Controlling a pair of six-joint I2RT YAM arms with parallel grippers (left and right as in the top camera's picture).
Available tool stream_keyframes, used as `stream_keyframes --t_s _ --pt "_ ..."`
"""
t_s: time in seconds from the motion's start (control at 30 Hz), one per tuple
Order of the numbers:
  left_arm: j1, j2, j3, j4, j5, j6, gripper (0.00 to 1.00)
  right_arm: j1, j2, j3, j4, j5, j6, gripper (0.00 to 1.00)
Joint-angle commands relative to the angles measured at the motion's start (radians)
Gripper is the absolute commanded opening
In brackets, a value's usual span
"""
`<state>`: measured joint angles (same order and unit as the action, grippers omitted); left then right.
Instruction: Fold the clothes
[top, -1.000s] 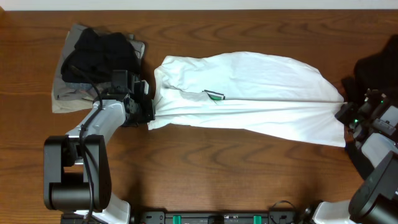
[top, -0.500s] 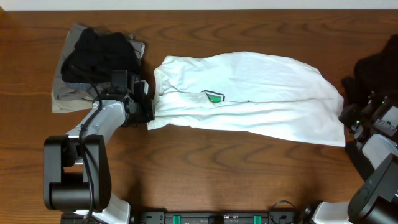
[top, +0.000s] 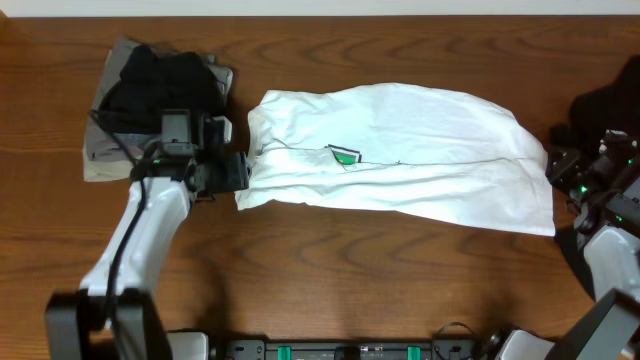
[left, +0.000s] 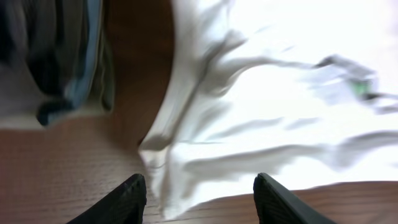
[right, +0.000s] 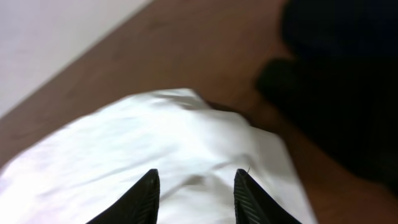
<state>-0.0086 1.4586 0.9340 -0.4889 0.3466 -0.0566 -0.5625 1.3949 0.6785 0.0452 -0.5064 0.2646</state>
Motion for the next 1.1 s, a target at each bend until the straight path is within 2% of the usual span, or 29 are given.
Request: stream_keyframes --t_s 0.0,0.1,0.27,0.47,0.63,0.73,0.87,1.07 --pt "-0.004 -0.059 0.040 0.002 0.088 -0.005 0.57 0.055 -0.046 0.010 -0.040 -0.087 0.043 0.36" --pt "-0.014 -0.062 0.103 -0.060 0.119 -0.005 0.51 0.120 -0.061 0.024 -0.110 -0.090 0.046 0.36" --pt "-0.039 0.026 0.318 -0.211 0.114 0.051 0.51 0.239 -0.060 0.120 -0.248 -0.071 -0.001 0.36" --pt "-0.045 0.262 0.697 -0.403 0.114 0.073 0.51 0.318 -0.039 0.365 -0.494 0.047 -0.047 0.36" --pt "-0.048 0.474 0.940 -0.434 0.114 0.090 0.55 0.322 0.041 0.539 -0.629 0.117 -0.071 0.39" --pt "-0.050 0.586 1.014 -0.406 0.115 0.090 0.56 0.322 0.108 0.581 -0.607 0.117 -0.072 0.48" --pt "-0.058 0.691 1.024 -0.309 0.117 0.089 0.57 0.320 0.219 0.584 -0.468 0.130 -0.128 0.62" --pt "-0.095 0.796 1.024 -0.248 0.118 0.090 0.57 0.314 0.410 0.584 -0.293 0.234 -0.160 0.66"
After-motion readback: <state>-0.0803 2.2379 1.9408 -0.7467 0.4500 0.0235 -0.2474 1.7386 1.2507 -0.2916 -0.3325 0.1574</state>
